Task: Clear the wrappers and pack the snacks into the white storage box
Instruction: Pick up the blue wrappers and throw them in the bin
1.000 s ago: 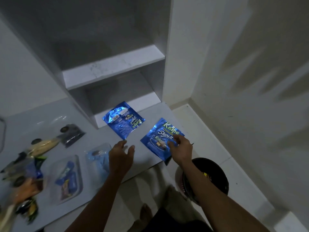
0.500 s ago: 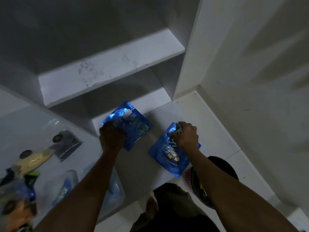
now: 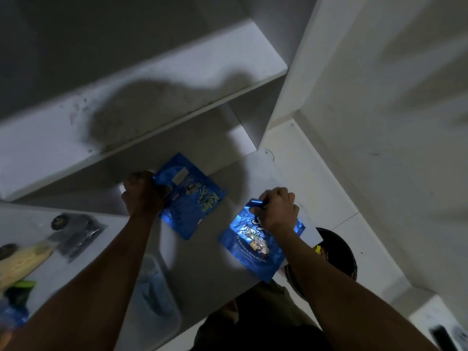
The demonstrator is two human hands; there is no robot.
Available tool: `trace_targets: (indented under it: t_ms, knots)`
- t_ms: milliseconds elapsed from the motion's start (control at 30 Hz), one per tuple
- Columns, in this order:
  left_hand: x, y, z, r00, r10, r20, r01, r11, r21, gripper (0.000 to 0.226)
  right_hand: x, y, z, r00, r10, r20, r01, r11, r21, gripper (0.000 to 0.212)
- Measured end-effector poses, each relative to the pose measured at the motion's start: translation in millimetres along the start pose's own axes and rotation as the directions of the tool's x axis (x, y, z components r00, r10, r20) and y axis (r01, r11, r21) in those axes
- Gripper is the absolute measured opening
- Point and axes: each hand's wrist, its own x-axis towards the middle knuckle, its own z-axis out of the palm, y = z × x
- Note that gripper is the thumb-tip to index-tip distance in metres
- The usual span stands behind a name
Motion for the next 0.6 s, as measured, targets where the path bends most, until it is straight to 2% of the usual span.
trace_targets:
  t_ms: [100,233,300,400,500,600]
  knots:
    - [-4,-4,0,0.999,0.042,-0.013,-0.042,0.999,-0.009,0.044,-4,0,1,1.000,0.028,0.005,-0.028,0.996,0.084,0.025]
    - [-28,-5,-2,0.999,-0.002,-0.042,-0.004,0.989,-0.146,0.024,-16,3,-1,0.995,0.095,0.033,-0.100,0.977,0.191,0.053]
    - [-46,-6,-6,0.998,-0.028,-0.061,0.011,0.963,-0.269,0.022,-26,6,-7,0.992,0.123,0.035,-0.128,0.944,0.304,0.045]
    - [-77,-6,-12,0.993,-0.005,-0.119,-0.038,0.935,-0.353,0.021,-45,14,-21,0.993,0.117,0.000,-0.105,0.894,0.437,0.014]
    - [-107,0,-18,0.982,0.055,-0.181,-0.121,0.920,-0.373,0.017,-71,24,-37,0.987,0.145,-0.070,-0.084,0.836,0.542,0.015]
    - [-140,16,-19,0.966,0.112,-0.234,-0.213,0.859,-0.466,0.019,-100,40,-56,0.963,0.188,-0.195,-0.018,0.763,0.646,0.016]
